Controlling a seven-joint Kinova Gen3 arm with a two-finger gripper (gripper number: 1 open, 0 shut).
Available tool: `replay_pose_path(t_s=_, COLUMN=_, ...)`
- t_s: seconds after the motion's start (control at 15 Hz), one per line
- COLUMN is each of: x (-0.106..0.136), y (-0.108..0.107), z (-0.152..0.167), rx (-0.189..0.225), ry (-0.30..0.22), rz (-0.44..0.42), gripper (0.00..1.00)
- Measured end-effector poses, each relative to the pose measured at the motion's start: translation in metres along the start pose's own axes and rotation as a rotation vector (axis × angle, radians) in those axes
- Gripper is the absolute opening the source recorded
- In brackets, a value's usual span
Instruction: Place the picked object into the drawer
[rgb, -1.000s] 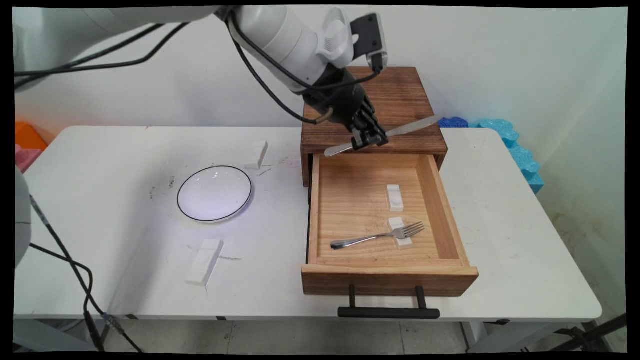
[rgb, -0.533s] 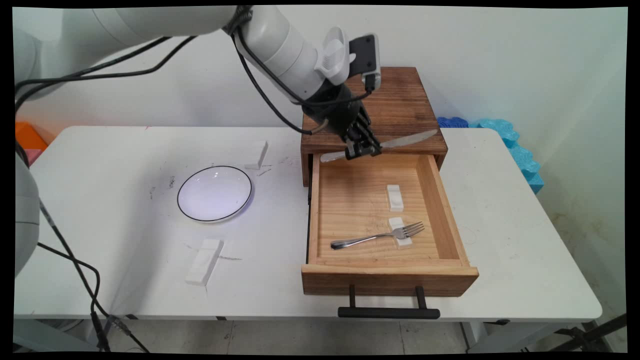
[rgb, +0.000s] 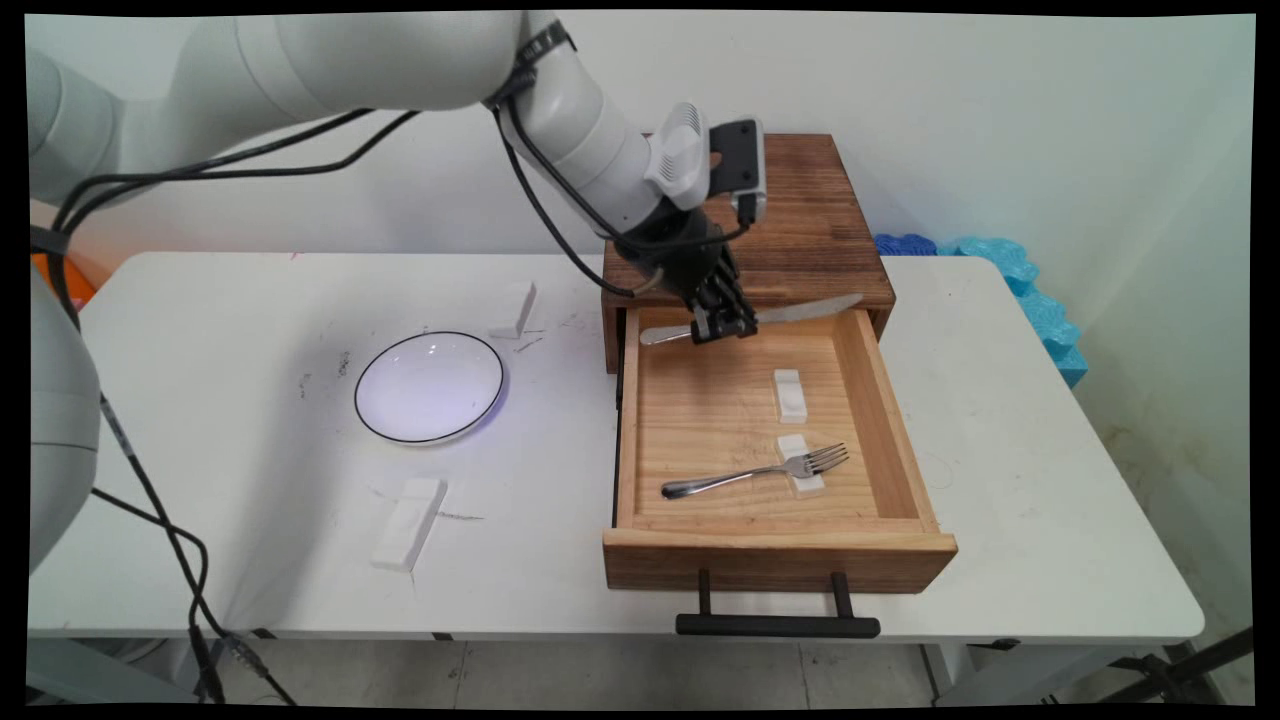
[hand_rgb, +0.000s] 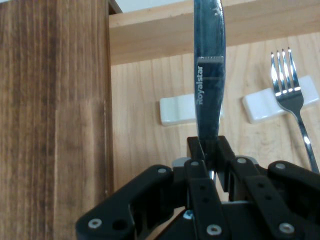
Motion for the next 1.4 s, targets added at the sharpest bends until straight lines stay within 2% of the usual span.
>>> replay_pose_path(t_s=0.4, x=0.018, y=-0.005, z=0.023, rx=-0.005, ry=-0.031, rz=-0.001, gripper=0.00)
replay_pose_path(t_s=0.73, x=0.035, y=-0.011, z=0.037, rx=-0.018, ry=-0.087, rz=-0.014, gripper=0.00)
replay_pose_path(t_s=1.4, x=0.048, y=-0.012, z=0.049, rx=-0.066, ry=-0.191, rz=-0.032, gripper=0.00)
